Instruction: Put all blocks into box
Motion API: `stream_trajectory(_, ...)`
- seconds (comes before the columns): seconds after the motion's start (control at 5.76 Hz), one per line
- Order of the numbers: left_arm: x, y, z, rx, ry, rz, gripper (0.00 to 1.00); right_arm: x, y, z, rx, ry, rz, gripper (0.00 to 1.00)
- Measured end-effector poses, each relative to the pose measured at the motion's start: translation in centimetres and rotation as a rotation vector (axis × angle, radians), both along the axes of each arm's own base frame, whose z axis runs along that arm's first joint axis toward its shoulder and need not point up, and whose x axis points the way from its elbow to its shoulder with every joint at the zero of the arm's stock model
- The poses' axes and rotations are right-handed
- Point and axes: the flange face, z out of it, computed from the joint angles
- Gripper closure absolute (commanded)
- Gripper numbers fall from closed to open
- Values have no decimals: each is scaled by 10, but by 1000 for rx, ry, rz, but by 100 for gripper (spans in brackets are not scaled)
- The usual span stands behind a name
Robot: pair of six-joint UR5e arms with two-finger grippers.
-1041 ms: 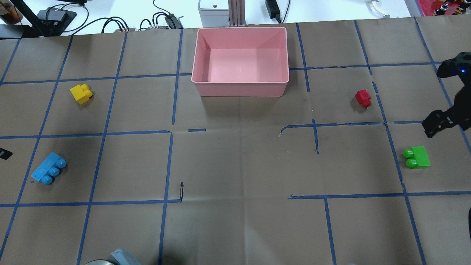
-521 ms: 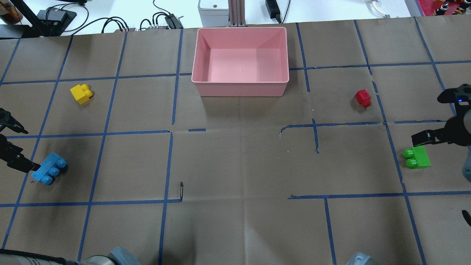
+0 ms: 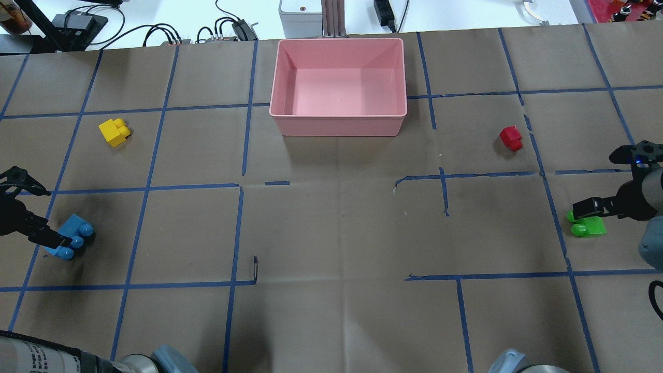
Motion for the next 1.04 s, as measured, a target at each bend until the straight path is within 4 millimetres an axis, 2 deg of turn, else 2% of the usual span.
stream_trajectory(0.35,-4,-1,-10,7,24,22,2,-6,-3,-15,-5,10,50,4)
stream_trajectory(0.69,-5,-1,-24,13,28,22,5,-1,3,-26,0,5,53,4)
stream_trajectory(1.04,-9,-5,-28,12,26,4,7,0,3,-34,4,2,54,4)
